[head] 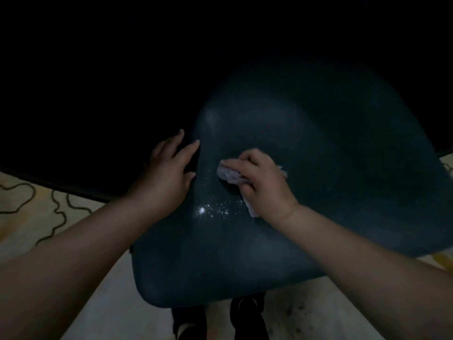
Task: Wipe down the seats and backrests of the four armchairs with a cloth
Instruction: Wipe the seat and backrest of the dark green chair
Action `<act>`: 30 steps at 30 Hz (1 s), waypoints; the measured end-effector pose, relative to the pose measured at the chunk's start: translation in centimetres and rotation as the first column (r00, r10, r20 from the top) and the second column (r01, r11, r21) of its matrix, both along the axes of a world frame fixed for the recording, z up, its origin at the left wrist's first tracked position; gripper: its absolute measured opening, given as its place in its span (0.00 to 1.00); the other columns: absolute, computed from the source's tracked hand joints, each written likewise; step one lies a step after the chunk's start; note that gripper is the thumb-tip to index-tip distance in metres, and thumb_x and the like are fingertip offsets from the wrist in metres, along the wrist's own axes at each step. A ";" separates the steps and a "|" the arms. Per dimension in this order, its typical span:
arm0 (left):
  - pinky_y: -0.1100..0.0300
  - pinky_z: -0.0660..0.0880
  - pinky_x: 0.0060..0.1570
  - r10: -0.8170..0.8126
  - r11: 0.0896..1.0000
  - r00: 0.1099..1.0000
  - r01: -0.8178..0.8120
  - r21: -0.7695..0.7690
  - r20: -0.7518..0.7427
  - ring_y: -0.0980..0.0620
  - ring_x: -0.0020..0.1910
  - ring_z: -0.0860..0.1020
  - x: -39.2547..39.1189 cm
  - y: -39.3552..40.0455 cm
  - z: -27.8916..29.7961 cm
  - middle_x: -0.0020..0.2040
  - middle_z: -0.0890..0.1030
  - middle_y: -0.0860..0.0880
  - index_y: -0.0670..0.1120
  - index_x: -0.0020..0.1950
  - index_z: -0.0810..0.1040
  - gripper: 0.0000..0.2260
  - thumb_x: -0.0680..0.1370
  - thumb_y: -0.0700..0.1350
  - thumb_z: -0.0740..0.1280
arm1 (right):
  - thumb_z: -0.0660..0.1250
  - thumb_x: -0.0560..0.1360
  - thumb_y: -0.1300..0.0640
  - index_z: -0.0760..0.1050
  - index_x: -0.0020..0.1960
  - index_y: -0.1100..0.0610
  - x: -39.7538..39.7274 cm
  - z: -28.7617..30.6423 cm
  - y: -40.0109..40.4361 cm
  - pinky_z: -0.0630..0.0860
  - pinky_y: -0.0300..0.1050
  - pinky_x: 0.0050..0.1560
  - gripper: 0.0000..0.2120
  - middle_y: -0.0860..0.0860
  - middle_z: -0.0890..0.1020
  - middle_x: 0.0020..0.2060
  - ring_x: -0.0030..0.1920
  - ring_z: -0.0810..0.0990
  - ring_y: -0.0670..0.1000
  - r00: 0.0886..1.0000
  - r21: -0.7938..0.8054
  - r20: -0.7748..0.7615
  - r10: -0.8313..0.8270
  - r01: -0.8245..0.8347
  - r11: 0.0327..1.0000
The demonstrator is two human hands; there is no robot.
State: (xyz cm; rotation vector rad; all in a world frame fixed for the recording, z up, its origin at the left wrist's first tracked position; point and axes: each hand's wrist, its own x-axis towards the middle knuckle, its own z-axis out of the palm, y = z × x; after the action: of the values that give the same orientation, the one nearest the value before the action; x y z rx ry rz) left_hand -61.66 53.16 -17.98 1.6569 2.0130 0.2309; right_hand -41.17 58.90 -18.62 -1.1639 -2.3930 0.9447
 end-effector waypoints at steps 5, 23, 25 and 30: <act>0.57 0.49 0.72 0.002 1.000 1.000 -0.002 -0.015 0.015 0.46 0.77 0.49 -0.3 -1.7 -0.2 0.79 0.50 0.46 0.49 0.78 0.58 0.28 0.79 0.42 0.64 | 0.63 0.67 0.75 0.79 0.61 0.58 -1.3 0.5 3.8 0.69 0.37 0.56 0.25 0.53 0.69 0.48 0.51 0.73 0.53 0.978 0.018 -0.046 -0.205 0.206 0.978; 0.53 0.53 0.74 -0.056 0.996 0.998 0.054 -0.067 -0.025 0.48 0.77 0.49 -0.8 -7.1 -0.8 0.80 0.46 0.49 0.49 0.79 0.51 0.30 0.80 0.51 0.60 | 0.66 0.69 0.67 0.78 0.62 0.49 -4.6 0.8 1.6 0.69 0.44 0.51 0.25 0.55 0.74 0.51 0.55 0.72 0.55 0.984 0.099 0.149 -0.096 0.082 0.992; 0.57 0.49 0.73 -0.078 0.995 0.996 0.076 -0.068 -0.031 0.47 0.77 0.49 -1.0 -7.4 -0.9 0.79 0.47 0.48 0.49 0.79 0.52 0.31 0.80 0.52 0.61 | 0.68 0.67 0.68 0.79 0.61 0.48 -3.0 0.7 -1.5 0.67 0.41 0.46 0.25 0.55 0.75 0.49 0.52 0.73 0.56 0.988 0.098 0.154 -0.027 0.012 0.995; 0.56 0.48 0.75 -0.106 0.990 0.994 0.104 -0.091 -0.016 0.47 0.78 0.47 -1.4 -8.5 -1.0 0.79 0.44 0.48 0.50 0.79 0.48 0.31 0.80 0.53 0.60 | 0.67 0.66 0.71 0.80 0.60 0.54 -2.1 0.9 -1.3 0.72 0.43 0.49 0.25 0.57 0.74 0.46 0.48 0.75 0.56 0.995 0.097 0.093 -0.031 0.022 0.995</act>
State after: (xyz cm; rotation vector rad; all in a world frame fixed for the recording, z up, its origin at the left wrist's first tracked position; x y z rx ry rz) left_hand -63.09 44.61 -18.95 1.7086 1.9158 0.0843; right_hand -43.24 57.55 -17.69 -1.2263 -2.4608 0.7733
